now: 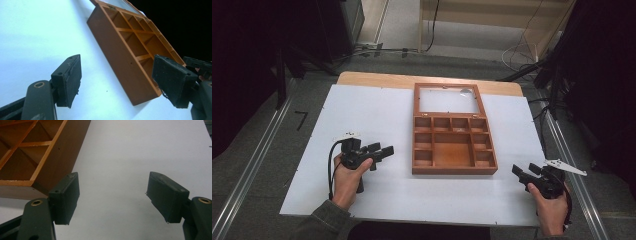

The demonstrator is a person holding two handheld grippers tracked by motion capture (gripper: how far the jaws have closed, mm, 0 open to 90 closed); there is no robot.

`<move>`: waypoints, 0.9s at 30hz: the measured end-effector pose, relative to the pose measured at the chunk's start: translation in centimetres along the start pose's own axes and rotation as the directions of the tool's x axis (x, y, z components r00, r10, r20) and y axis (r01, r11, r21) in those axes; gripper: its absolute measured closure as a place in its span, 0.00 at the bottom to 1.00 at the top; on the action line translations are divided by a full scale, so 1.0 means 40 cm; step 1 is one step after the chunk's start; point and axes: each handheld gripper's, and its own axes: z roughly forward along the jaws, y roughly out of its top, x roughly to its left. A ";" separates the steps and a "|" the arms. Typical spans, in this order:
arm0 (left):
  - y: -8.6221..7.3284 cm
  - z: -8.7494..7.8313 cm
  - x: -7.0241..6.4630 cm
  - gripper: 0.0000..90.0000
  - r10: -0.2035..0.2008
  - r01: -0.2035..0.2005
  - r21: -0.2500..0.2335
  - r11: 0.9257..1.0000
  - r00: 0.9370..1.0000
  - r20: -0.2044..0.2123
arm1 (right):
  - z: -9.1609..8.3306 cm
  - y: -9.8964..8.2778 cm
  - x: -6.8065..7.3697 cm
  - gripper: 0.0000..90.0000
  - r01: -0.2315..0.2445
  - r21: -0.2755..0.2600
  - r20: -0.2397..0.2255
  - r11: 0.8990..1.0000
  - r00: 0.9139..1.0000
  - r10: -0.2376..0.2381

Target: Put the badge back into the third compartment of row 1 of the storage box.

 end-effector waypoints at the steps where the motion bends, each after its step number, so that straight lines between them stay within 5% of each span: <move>1: -0.002 -0.004 0.003 0.27 -0.003 0.003 0.000 1.000 1.000 -0.002 | 0.000 0.000 0.000 0.27 -0.001 0.000 -0.001 1.000 1.000 0.001; 27: -0.037 -0.079 0.064 0.27 -0.035 0.033 -0.027 0.999 0.996 -0.079 | 0.000 -0.001 0.001 0.27 0.002 0.002 0.001 1.000 1.000 -0.002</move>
